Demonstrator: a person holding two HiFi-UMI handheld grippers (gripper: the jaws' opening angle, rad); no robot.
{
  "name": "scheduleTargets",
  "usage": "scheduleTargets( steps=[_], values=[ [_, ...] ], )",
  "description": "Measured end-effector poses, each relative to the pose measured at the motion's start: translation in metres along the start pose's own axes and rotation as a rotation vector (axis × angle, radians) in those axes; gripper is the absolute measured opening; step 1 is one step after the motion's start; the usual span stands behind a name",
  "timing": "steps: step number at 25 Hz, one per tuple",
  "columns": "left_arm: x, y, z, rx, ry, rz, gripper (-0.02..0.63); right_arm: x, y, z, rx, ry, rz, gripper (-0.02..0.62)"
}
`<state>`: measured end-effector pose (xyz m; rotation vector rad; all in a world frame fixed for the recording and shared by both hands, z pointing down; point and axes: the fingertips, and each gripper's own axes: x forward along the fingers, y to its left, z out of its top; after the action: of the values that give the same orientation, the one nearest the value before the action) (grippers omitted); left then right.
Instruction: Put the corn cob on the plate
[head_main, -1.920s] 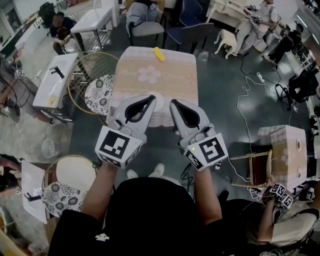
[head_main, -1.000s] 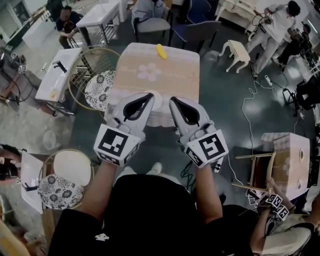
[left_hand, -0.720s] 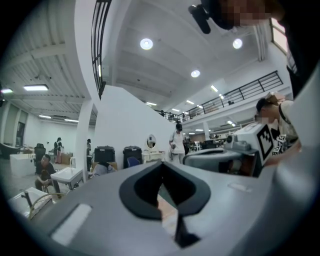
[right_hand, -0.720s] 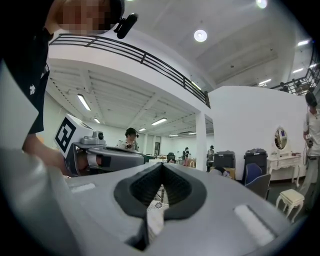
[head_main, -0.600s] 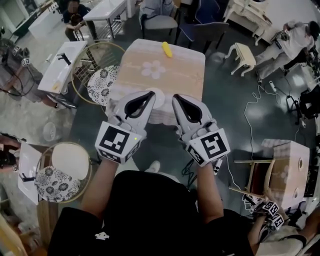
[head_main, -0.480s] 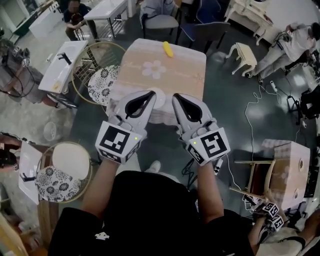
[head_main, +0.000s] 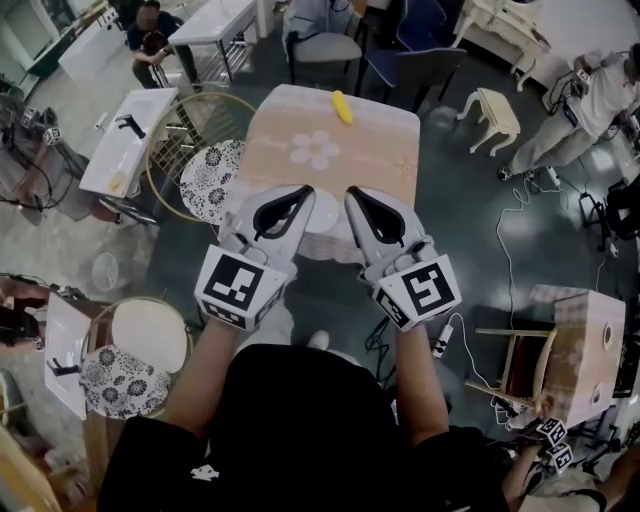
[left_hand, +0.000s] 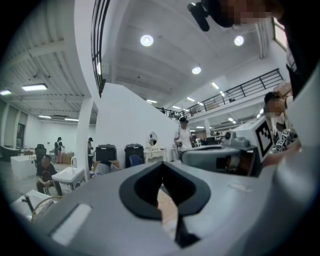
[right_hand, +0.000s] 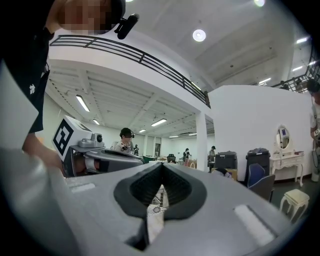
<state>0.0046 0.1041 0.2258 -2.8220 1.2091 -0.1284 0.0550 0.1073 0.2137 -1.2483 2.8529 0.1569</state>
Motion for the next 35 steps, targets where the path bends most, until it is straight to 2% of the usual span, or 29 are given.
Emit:
scheduleTargets(
  steps=[6, 17, 35],
  values=[
    [0.022, 0.023, -0.007, -0.008, 0.02, -0.035, 0.005, 0.031, -0.012, -0.005, -0.01, 0.012, -0.001, 0.002],
    [0.059, 0.077, -0.006, -0.022, 0.01, -0.085, 0.005, 0.089, -0.044, -0.012, 0.019, 0.016, -0.052, 0.002],
    [0.068, 0.139, -0.016, -0.034, -0.022, -0.178, 0.005, 0.149, -0.052, -0.019, -0.005, 0.052, -0.138, 0.002]
  ],
)
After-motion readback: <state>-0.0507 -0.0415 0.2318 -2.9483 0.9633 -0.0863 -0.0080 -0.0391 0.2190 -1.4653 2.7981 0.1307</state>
